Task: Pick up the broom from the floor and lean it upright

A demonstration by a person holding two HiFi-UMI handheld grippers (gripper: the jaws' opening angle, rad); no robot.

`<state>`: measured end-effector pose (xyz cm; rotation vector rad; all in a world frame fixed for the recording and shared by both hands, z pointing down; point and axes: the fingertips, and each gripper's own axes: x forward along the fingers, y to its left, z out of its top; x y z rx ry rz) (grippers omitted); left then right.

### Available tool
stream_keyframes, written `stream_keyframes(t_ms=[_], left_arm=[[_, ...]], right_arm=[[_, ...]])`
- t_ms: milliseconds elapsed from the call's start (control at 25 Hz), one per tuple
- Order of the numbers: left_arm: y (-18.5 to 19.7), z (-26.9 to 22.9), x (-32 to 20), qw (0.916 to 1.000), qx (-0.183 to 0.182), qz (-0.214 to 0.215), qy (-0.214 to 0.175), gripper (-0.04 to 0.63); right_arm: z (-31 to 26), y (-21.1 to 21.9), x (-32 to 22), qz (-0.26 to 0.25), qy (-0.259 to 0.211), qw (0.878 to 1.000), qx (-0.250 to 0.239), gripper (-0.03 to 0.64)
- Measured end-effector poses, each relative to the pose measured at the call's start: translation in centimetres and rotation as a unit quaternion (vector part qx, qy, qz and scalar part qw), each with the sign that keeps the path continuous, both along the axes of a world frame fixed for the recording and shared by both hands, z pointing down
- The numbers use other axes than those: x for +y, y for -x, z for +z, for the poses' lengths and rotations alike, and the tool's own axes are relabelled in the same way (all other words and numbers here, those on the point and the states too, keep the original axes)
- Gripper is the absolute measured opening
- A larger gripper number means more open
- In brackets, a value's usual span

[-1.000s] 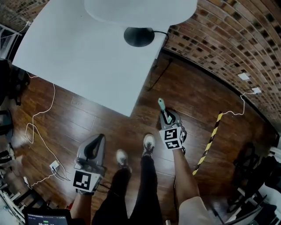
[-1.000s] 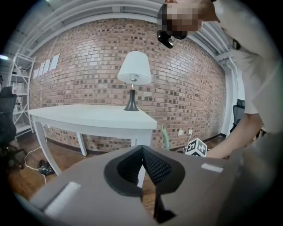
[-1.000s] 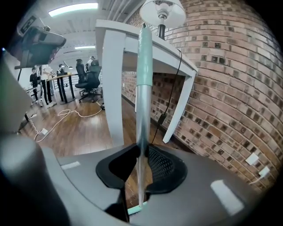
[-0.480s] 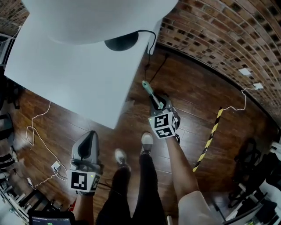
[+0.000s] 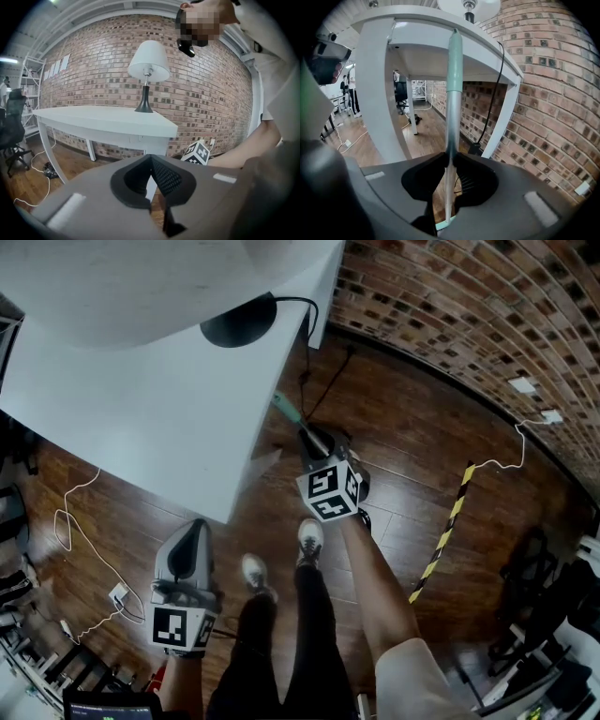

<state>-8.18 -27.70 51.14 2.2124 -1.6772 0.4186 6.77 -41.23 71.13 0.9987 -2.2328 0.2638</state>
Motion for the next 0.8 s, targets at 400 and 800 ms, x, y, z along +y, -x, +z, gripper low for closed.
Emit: stream_keyframes(t_ms=[400,800], left_arm=[[-2.9,1.3,-0.5,0.9997,0.026,-0.005,0.000,0.000],[-3.5,1.9,0.1,0.9963,0.083,0.009,0.018,0.000]], right_arm=[[0.2,0.5,-0.3,-0.014,-0.024,0.999,0.020,0.104],[0.6,0.3,-1.1,-0.019,-0.028,0.999,0.017,0.118]])
